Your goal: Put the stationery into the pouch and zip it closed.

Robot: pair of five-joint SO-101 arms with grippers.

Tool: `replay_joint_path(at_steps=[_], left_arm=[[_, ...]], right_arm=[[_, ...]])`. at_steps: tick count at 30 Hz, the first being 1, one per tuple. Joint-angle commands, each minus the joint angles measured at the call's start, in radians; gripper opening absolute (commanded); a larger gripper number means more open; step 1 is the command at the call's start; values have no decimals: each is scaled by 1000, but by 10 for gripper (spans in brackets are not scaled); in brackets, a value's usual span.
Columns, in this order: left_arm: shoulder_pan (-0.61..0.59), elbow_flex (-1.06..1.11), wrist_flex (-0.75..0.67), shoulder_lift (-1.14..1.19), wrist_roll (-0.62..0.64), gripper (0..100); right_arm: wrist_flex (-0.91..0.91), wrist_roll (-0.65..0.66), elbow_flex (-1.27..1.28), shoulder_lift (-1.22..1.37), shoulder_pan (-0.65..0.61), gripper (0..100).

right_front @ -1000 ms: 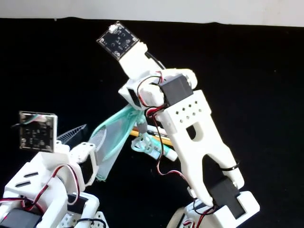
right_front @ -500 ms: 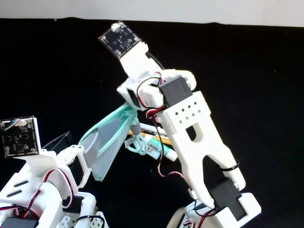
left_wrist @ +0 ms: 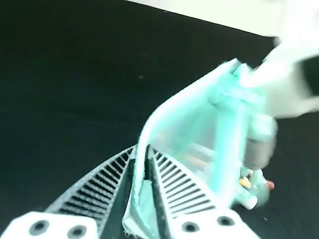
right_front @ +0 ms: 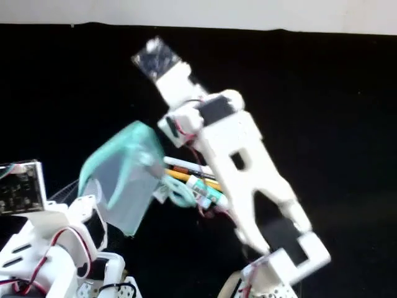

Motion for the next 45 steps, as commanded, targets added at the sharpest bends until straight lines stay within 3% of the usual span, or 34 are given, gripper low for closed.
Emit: replay_joint_path(at_steps=[1,12,22,29,37,45], left_arm=[[-15,5,26,10,-2,6],[-10,13,-206,19,-255,6],[7,22,-374,22,-431,6],[142,185,-384,21,-491,6],[148,274,-376,12,-537,14],[148,275,-252,-24,-531,246]], right_arm=[[-13,-5,-13,-36,-2,209],[-12,-6,-15,-36,4,209],[-12,-6,-16,-36,88,209],[-12,-6,-13,-36,93,209],[-12,-6,-12,-35,93,209],[-12,-6,-12,-35,93,209]])
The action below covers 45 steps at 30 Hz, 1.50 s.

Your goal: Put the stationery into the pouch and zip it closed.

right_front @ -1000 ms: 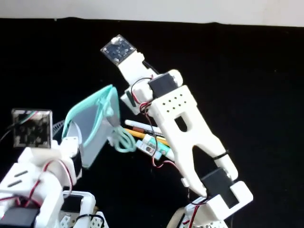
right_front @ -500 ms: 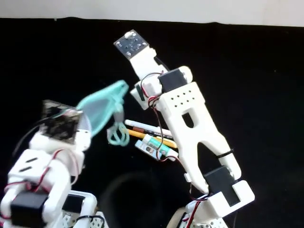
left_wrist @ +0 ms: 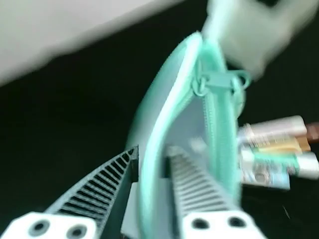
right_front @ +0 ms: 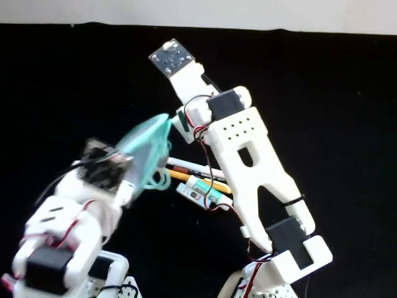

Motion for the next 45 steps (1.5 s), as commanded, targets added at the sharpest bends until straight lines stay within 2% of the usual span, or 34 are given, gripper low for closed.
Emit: replay_joint_path(at_steps=[1,5,8,15,19,25,29,37,45], left_arm=[[-1,10,57,-47,-5,254],[-1,15,61,-163,81,216],[-8,68,64,-242,97,188],[-180,220,61,-361,94,153],[-223,228,61,-401,94,155],[-283,222,69,-450,94,155],[-291,222,78,-453,94,156],[-291,125,210,-453,98,158],[-291,105,219,-453,98,168]], right_arm=[[-12,-11,-10,-25,13,209],[-13,-11,-10,-25,13,209],[-13,-11,-10,-27,13,209],[-13,-11,-13,-27,12,209],[-13,-57,-18,-27,12,209],[-13,-58,-18,-27,12,209],[-13,-58,-18,-27,12,209],[-13,-58,-18,-27,12,209],[-13,-58,-19,-27,12,209]])
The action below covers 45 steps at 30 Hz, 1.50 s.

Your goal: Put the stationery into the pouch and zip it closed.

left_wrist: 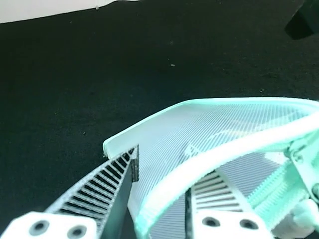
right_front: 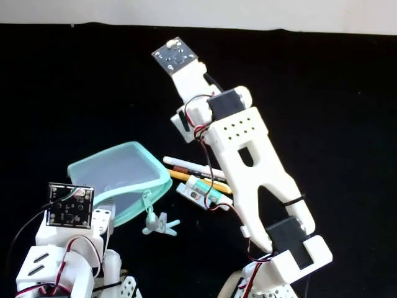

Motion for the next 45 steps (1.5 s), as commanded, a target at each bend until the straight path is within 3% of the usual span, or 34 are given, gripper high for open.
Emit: replay_joint_path(at_steps=[1,15,25,31,33,45], left_arm=[[-10,-35,5,4,12,176],[-168,-36,29,4,15,192],[-177,-39,8,4,249,188],[-174,-39,8,4,249,51],[-174,-39,-17,4,249,2],[-170,-31,-239,5,249,7]], right_arm=[[-13,-11,-19,-27,10,209],[-13,-12,-19,-27,7,209],[-13,-12,-19,-27,7,209],[-13,-12,-19,-27,7,209],[-13,-12,-19,-27,7,209],[-33,-12,-10,-27,8,209]])
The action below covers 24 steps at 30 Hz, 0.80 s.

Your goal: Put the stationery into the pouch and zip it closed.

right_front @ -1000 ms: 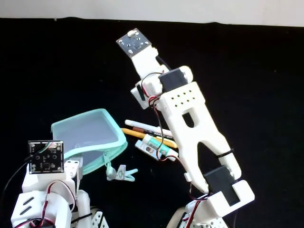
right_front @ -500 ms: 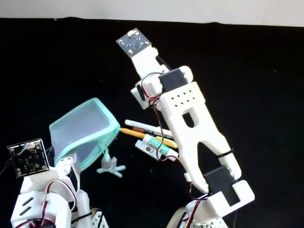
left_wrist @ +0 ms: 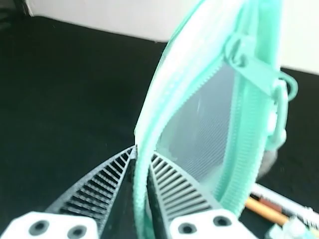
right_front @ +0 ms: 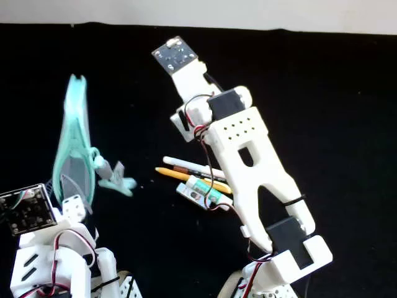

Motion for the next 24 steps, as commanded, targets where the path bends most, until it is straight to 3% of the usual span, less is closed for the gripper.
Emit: replay_joint_path(at_steps=[1,8,15,24], left_arm=[[-2,-31,-72,4,11,7],[97,-8,-152,22,-52,7],[111,24,-265,271,-52,7],[113,-219,-276,601,-100,7]], right_arm=[[-21,-12,-10,-27,8,209],[-16,-12,-10,-25,8,209],[-13,-12,-8,-25,10,209],[-13,-12,-8,-21,12,209]])
